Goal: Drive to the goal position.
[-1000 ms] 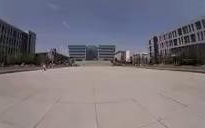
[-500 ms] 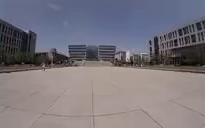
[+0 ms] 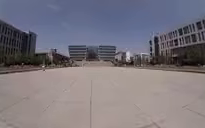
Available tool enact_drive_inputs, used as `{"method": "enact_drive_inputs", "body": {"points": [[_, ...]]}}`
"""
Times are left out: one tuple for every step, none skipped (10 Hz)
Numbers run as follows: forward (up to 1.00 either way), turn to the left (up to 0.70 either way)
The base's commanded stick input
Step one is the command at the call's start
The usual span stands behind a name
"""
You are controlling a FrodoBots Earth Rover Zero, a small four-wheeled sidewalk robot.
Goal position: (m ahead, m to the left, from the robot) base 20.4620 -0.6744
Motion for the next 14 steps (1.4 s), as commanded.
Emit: {"method": "enact_drive_inputs", "body": {"points": [[0.7, 0.02], [0.7, 0.02], [0.7, 0.02], [0.7, 0.02], [0.7, 0.02], [0.7, 0.02], [0.7, 0.02], [0.7, 0.02], [0.7, 0.02], [0.7, 0.02], [0.7, 0.02], [0.7, 0.02], [0.7, 0.02], [0.7, 0.02]]}}
